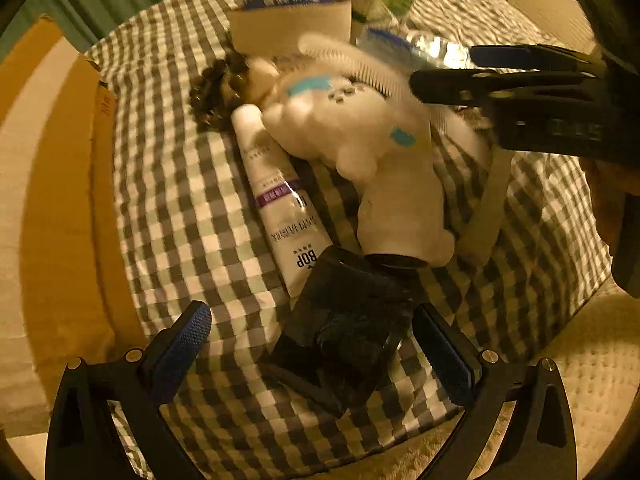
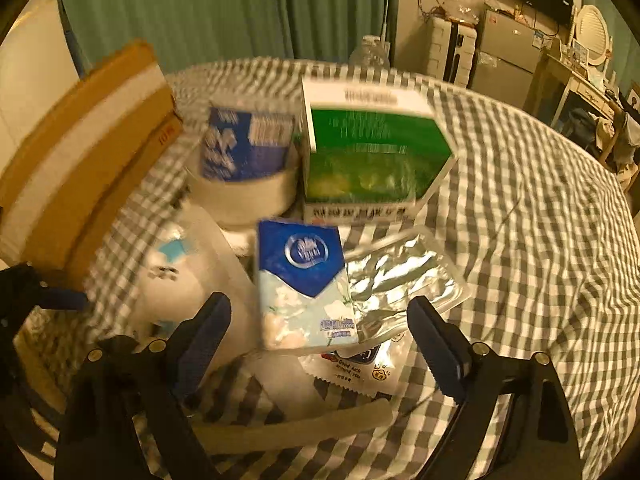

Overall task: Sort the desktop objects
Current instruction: 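Grasp the black nozzle with the left tool while the right tool grasps the Vinda tissue pack, then lower the black nozzle into the cardboard box and open the left tool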

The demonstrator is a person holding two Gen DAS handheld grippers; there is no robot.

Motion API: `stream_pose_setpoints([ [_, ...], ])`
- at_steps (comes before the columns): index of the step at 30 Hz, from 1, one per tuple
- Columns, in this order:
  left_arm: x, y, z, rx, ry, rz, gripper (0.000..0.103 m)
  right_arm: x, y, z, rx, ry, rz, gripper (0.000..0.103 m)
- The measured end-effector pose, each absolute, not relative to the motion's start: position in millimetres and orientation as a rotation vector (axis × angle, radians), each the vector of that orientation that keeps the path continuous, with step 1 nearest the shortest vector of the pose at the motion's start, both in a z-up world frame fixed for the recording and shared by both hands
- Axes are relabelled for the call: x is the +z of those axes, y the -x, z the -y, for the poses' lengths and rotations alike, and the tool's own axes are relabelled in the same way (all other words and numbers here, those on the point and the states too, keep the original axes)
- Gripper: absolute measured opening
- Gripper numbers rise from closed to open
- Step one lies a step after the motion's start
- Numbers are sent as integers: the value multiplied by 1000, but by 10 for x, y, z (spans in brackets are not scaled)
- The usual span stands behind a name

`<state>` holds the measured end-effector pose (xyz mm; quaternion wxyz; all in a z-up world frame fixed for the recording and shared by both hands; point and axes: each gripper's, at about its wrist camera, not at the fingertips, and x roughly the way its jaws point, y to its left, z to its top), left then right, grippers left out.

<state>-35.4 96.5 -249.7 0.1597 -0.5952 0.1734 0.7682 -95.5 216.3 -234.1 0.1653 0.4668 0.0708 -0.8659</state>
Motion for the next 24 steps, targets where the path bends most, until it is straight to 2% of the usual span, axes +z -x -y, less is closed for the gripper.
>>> stream_pose_setpoints([
  [2, -2518, 347, -962, 2185, 1701, -483, 85, -2418, 977, -2181, -2458, -1332, -161, 83],
  [3, -2519, 342, -957, 2179, 1700, -472, 81, -2426, 998, -2205, -2454, -1330, -116, 83],
  [5, -2516, 328, -947, 2163, 1698, -446, 57, -2425, 1024, -2226, -2443, -1329, -75, 76],
  [7, -2499, 308, -939, 2154, 1691, -426, 56, -2423, 1027, -2233, -2425, -1323, -47, 56],
  [8, -2485, 298, -936, 2155, 1684, -422, 56, -2421, 1025, -2232, -2410, -1327, -30, 52],
  [16, -2205, 191, -874, 2221, 1589, -365, 53, -2319, 965, -2218, -2446, -1332, -92, 50],
  [24, -1964, 232, -827, 2286, 1498, -330, 49, -1883, 811, -2177, -2531, -1211, -174, 50],
])
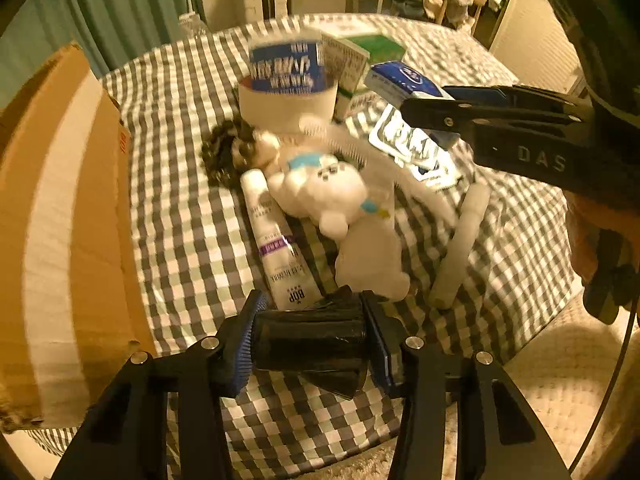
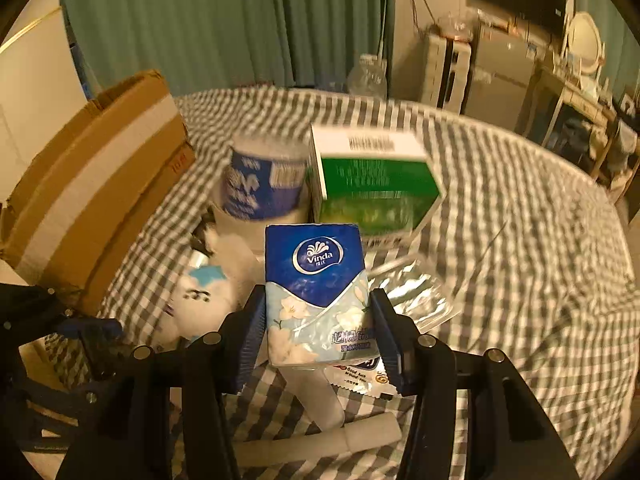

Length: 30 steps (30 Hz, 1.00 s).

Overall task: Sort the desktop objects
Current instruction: 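Lower the black nozzle into the cardboard box and open the left tool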

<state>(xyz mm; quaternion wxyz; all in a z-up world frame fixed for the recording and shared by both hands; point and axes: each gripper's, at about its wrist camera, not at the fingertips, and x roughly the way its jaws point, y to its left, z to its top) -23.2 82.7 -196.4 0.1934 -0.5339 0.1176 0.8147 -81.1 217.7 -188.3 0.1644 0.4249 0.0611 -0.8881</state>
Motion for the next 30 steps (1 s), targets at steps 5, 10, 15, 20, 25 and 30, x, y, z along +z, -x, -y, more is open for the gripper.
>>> stream_pose_setpoints([
  [5, -1768, 220, -800, 2333, 1436, -313, 49, -1633, 719, -2208, -2590, -1165, -98, 50],
  [10, -1502, 237, -814, 2398, 1342, -291, 49, -1331, 564, -2177, -2660, -1088, 10, 50],
  [15, -1215, 186, -693, 2473, 1240, -270, 49, -1094, 411, -2123, -2728, -1001, 106, 50],
  [20, -906, 146, -509, 2547, 1154, -235, 49, -858, 231, -2055, -2771, -920, 157, 50],
  [25, -636, 49, -403, 2635, 1048, -256, 49, -609, 99, -2007, -2803, -835, 180, 50],
  [30, -394, -86, -312, 2703, 938, -273, 49, -368, -82, -1945, -2834, -747, 156, 50],
])
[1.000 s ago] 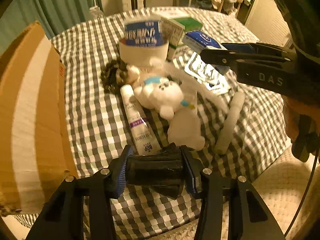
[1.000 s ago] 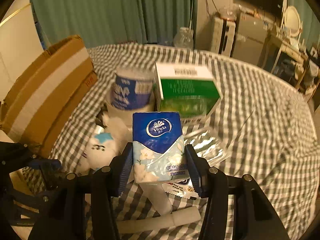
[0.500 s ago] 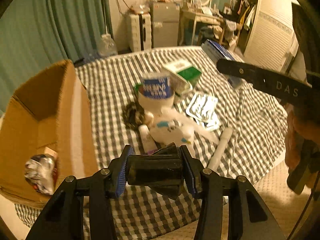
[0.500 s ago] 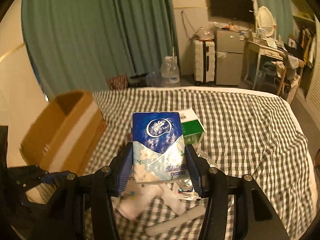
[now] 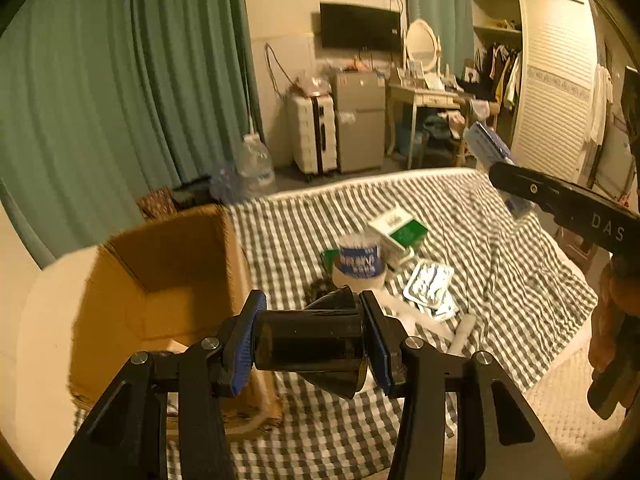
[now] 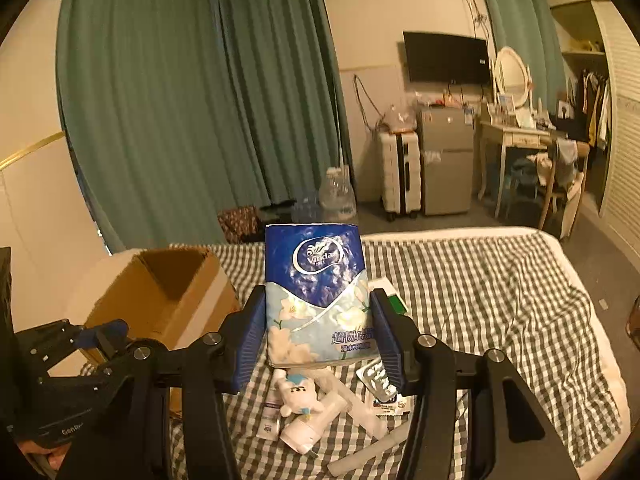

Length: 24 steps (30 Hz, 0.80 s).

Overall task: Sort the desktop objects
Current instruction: 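Lower the black nozzle into the cardboard box and open the left tool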

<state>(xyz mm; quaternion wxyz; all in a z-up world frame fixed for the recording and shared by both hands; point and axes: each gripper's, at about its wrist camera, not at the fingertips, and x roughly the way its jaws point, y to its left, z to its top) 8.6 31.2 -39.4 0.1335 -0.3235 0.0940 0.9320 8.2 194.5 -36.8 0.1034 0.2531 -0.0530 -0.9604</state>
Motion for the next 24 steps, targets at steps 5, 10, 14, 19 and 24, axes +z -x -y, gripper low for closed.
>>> stream_pose_setpoints([
  [5, -173, -202, -227, 2742, 855, -283, 49, -188, -306, -1838, -2840, -676, 145, 50],
  [10, 98, -328, -99, 2795, 746, -332, 49, -61, -487, -1755, -2836, -626, 132, 50],
  [14, 259, -353, 69, 2827, 710, -299, 49, 50, -617, -1680, -2830, -587, 138, 50],
  [19, 389, -402, 332, 2865, 674, -288, 49, 211, -742, -1525, -2816, -532, 128, 50],
  [24, 494, -402, 552, 2897, 635, -305, 49, 350, -827, -1320, -2808, -473, 123, 50],
])
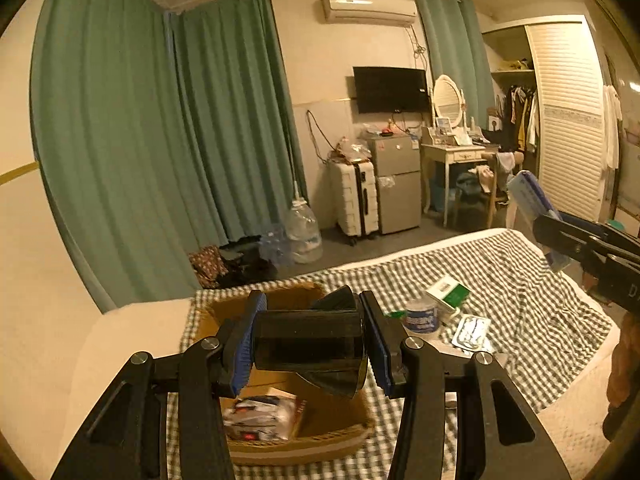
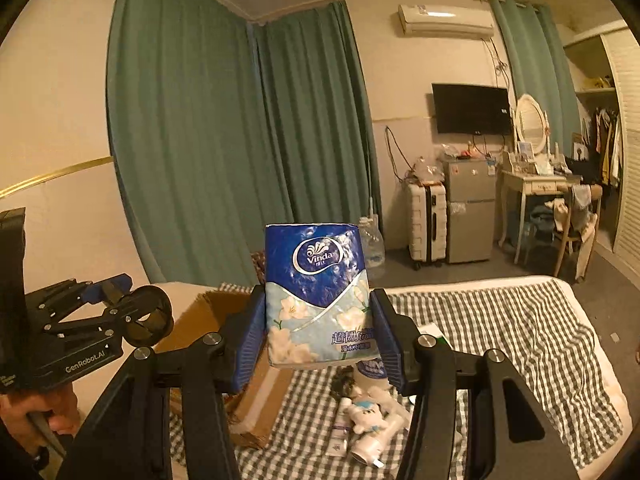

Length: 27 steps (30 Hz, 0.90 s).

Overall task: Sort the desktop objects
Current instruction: 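Lower the black nozzle into the cardboard box and open the left tool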

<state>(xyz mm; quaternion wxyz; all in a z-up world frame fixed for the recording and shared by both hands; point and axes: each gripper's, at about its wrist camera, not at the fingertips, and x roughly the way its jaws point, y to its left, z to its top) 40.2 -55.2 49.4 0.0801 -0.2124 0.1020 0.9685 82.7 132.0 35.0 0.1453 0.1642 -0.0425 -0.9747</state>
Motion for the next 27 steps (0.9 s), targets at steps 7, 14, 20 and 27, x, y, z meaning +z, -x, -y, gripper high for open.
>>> stream_pose_setpoints([
  [7, 552, -318, 908, 2941, 626, -233, 49, 401, -815, -1030, -2784, -456, 105, 50],
  [14, 552, -271, 1239, 2975, 624, -212, 49, 377, -762, -632, -2751, -464, 73, 50],
  [20, 532, -197, 1389, 2985, 621, -201, 49, 272, -629, -290, -2717, -477, 43, 50],
  [27, 297, 113, 1551, 2965, 758, -140, 49, 18, -419, -24, -2668, -540, 4, 50],
])
